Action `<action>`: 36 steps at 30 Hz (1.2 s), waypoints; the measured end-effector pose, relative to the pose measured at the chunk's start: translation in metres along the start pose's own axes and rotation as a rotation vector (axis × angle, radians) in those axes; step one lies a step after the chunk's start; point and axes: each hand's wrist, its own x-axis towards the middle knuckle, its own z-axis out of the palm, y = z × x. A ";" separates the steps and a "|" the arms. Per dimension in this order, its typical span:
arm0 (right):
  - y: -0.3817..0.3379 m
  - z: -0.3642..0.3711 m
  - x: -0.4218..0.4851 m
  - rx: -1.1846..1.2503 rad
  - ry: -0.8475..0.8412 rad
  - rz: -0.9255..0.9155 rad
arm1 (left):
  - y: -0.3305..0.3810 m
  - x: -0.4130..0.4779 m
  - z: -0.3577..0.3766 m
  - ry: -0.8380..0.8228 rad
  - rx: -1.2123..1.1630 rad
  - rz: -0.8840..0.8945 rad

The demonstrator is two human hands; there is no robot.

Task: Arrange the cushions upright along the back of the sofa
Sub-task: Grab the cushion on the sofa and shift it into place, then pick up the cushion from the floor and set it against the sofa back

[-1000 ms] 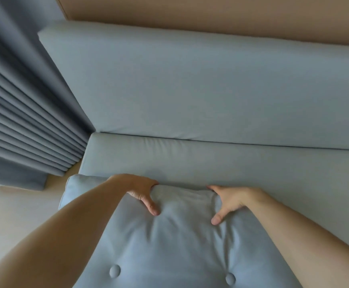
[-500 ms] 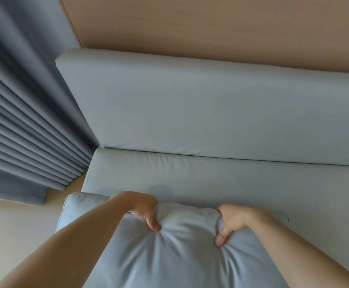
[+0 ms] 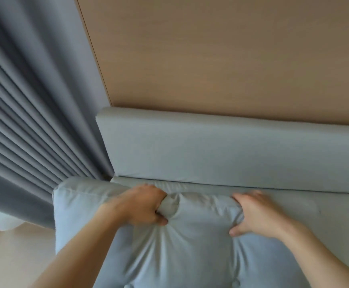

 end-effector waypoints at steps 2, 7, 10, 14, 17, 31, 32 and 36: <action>0.001 -0.039 0.008 -0.056 0.129 -0.010 | 0.004 0.003 -0.038 0.121 0.118 0.027; 0.001 -0.099 0.038 -0.126 0.370 -0.025 | -0.003 0.019 -0.099 0.334 0.257 0.028; 0.004 -0.107 0.065 -0.139 0.421 0.006 | -0.017 0.038 -0.111 0.382 0.291 0.000; 0.001 -0.073 0.109 -0.156 0.394 0.182 | -0.051 0.080 -0.082 0.469 0.296 -0.097; -0.001 -0.024 0.127 -0.084 0.251 0.328 | -0.076 0.101 -0.030 0.390 0.245 -0.251; -0.006 0.015 0.081 0.127 0.493 0.420 | -0.073 0.111 -0.025 0.400 0.148 -0.304; -0.009 0.029 0.058 0.176 0.548 0.449 | -0.061 0.106 -0.022 0.448 0.109 -0.279; -0.010 0.099 -0.058 0.285 0.528 0.620 | 0.036 0.090 0.016 0.590 -0.054 -0.041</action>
